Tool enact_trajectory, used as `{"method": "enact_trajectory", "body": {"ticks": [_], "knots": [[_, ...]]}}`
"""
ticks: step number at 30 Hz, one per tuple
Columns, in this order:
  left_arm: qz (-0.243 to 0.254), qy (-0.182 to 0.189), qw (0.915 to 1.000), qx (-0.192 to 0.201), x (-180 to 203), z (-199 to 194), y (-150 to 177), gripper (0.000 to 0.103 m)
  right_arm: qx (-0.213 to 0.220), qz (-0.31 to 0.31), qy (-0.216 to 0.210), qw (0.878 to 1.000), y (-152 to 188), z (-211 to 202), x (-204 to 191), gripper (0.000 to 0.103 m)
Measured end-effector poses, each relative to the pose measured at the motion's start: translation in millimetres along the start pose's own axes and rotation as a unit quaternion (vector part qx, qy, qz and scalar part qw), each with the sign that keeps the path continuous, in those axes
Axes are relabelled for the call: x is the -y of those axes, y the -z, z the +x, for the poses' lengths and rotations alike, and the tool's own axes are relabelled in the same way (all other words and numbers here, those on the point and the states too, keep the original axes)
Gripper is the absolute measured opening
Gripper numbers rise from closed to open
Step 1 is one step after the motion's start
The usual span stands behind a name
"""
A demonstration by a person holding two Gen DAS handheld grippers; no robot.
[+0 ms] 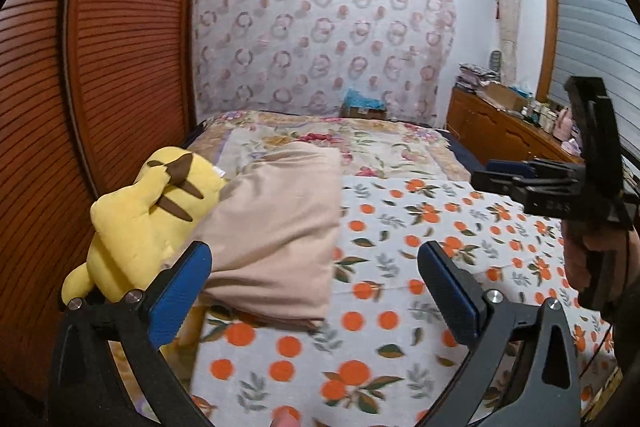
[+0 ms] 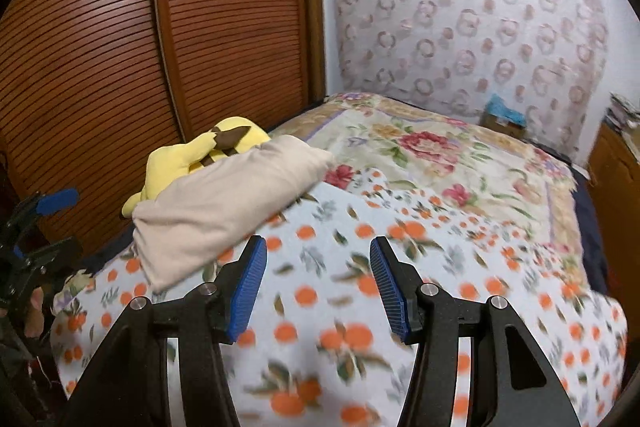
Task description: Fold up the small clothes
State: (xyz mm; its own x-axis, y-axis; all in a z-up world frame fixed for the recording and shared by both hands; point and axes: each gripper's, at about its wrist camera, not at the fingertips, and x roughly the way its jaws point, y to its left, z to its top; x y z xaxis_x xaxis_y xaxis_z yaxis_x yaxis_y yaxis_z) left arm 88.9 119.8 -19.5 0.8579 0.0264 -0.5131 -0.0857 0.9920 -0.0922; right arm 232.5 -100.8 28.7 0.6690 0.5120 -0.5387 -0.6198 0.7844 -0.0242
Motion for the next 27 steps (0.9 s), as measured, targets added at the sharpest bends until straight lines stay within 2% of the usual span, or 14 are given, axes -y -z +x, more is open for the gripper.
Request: {"method": "enact_trajectory", "body": {"ticks": [5, 11, 20, 27], "knots": [[0.016, 0.013, 0.9998, 0.005, 28.5, -9.9, -0.4, 0.103, 0.02, 0.014, 0.024, 0.999, 20.9, -44.7, -8.9, 0.067], [0.032, 0.029, 0.999, 0.01, 62.2, -22.3, -2.2, 0.103, 0.042, 0.03, 0.057, 0.997, 42.6, -93.6, -24.7, 0.074], [0.042, 0.046, 0.9977, 0.027, 100.6, -46.8, -19.2, 0.103, 0.084, 0.066, 0.111, 0.988, 66.1, -159.5, -43.6, 0.075], [0.044, 0.059, 0.9963, 0.045, 116.7, -62.9, -31.8, 0.103, 0.107, 0.082, 0.146, 0.98, 75.0, -188.2, -55.8, 0.075]]}}
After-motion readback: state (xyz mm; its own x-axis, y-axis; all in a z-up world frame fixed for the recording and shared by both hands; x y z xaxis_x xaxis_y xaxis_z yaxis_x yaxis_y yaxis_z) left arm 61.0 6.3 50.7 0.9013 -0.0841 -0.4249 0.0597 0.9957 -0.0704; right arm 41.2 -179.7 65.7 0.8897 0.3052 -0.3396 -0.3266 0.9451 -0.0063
